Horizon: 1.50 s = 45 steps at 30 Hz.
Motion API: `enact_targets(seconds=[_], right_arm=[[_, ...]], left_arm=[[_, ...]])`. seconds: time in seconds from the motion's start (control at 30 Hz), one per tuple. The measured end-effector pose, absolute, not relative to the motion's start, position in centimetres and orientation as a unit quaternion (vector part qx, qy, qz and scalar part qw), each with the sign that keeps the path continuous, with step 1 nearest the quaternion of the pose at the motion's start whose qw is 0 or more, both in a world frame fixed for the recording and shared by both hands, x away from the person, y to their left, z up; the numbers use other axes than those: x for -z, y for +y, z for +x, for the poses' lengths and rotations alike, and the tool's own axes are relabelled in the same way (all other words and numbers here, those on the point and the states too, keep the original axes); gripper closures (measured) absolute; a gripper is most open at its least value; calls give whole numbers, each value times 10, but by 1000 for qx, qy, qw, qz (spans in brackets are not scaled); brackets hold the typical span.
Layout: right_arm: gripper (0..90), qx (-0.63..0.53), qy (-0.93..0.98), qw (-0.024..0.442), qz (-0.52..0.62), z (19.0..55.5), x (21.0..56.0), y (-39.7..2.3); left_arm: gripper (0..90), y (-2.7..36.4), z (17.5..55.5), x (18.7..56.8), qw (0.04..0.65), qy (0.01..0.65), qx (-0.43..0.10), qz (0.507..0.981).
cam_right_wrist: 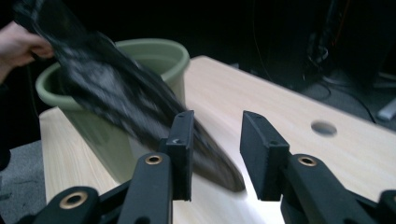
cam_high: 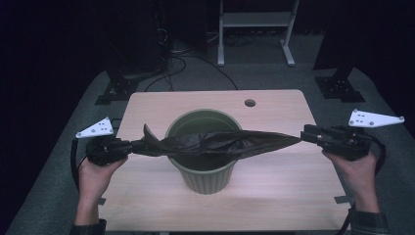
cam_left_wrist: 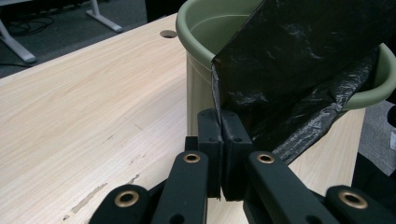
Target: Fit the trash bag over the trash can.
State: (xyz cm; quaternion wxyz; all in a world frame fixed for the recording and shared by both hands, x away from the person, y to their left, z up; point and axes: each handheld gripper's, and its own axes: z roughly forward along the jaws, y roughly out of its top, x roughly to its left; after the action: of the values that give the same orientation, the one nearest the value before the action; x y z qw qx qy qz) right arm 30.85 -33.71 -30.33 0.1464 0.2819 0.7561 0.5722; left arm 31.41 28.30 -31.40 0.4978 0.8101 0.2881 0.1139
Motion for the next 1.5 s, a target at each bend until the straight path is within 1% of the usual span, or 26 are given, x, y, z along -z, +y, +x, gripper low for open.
enact_targets(seconds=[0.1, 0.27, 0.47, 0.6, 0.9, 0.93, 0.97, 1.0, 1.03, 1.1, 1.13, 1.17, 1.23, 1.27, 1.4, 1.5], right_arm=[[635, -572, 764, 144, 261, 314, 293, -319], [640, -574, 778, 127, 223, 330, 283, -278], [640, -561, 798, 105, 196, 348, 282, -237], [642, -556, 803, 96, 190, 353, 286, -225], [648, -540, 816, 84, 190, 362, 295, -212], [666, -533, 821, 83, 190, 363, 298, -210], [741, -529, 823, 79, 191, 363, 300, -209], [775, -526, 825, 77, 190, 363, 301, -208], [826, -524, 827, 77, 190, 363, 302, -208], [895, -522, 827, 77, 193, 363, 303, -208], [897, -523, 826, 78, 195, 363, 303, -208], [897, -523, 826, 77, 198, 364, 303, -209], [897, -521, 826, 80, 200, 364, 303, -209], [897, -519, 827, 82, 202, 365, 303, -209], [897, -518, 826, 84, 206, 367, 304, -208], [897, -517, 827, 84, 205, 367, 304, -206]], left_arm=[[879, 282, 315, 314, 499, 288, -113, 810], [878, 282, 317, 314, 497, 287, -113, 811], [878, 286, 318, 315, 497, 289, -112, 810], [875, 288, 317, 316, 499, 290, -112, 809], [861, 286, 318, 318, 497, 290, -110, 810], [853, 286, 318, 318, 496, 290, -109, 811], [836, 286, 318, 319, 497, 291, -109, 810], [816, 286, 318, 319, 496, 292, -110, 810], [766, 286, 318, 319, 498, 294, -112, 808], [629, 288, 316, 318, 509, 291, -109, 802], [566, 289, 313, 315, 517, 288, -117, 797], [482, 290, 311, 313, 521, 286, -117, 796], [438, 293, 307, 306, 534, 279, -119, 790], [400, 295, 305, 302, 537, 275, -122, 788], [369, 297, 299, 282, 545, 260, -133, 786], [348, 291, 298, 265, 546, 248, -142, 788]])
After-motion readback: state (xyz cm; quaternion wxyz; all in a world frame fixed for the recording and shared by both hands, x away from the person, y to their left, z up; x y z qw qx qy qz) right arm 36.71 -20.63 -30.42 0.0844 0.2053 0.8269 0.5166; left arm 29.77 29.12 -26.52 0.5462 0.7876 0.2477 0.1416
